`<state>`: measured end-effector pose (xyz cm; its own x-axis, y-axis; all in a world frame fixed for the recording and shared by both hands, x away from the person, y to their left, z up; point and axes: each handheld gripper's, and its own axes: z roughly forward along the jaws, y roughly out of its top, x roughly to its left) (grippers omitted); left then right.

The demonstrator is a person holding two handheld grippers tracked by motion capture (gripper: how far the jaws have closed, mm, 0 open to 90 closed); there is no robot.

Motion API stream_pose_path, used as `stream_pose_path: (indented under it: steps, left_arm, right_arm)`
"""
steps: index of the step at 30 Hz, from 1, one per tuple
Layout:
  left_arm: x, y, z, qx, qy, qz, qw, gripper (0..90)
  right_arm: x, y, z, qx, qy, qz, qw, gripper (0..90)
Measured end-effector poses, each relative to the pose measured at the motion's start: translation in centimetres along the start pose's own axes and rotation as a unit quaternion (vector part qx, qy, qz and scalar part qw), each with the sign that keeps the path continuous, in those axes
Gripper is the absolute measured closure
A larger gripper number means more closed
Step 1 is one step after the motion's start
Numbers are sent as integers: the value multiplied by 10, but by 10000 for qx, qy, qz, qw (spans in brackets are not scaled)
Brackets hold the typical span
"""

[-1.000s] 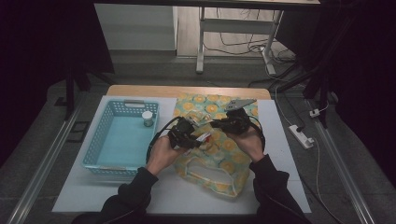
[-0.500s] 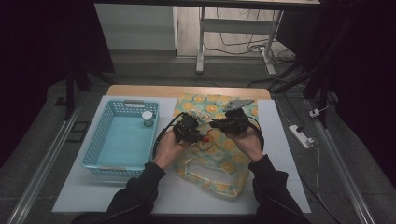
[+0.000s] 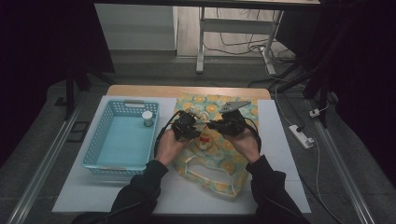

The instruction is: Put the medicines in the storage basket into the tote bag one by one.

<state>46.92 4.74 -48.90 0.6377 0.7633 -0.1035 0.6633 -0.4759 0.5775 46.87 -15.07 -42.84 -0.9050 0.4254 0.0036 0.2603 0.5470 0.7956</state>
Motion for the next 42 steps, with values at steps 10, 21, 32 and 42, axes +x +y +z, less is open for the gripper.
stream_pose_path:
  steps: [10, 21, 32, 42]
  left_arm:
    - [5, 2, 11, -94, 167, -107, 9998, 704]
    - [7, -2, 2, -247, -55, -206, 9995, 528]
    - [2, -3, -12, -122, -274, -39, 9995, 296]
    - [-6, -8, -23, -178, -222, -11, 9996, 188]
  right_arm:
    - [-3, -2, 1, 3, -87, 84, 9999, 900]
    - [-4, -3, 0, -27, -110, 131, 9998, 900]
    - [-7, -4, -2, -67, -75, 169, 9998, 900]
    - [-8, -4, -3, -66, -67, 168, 9998, 900]
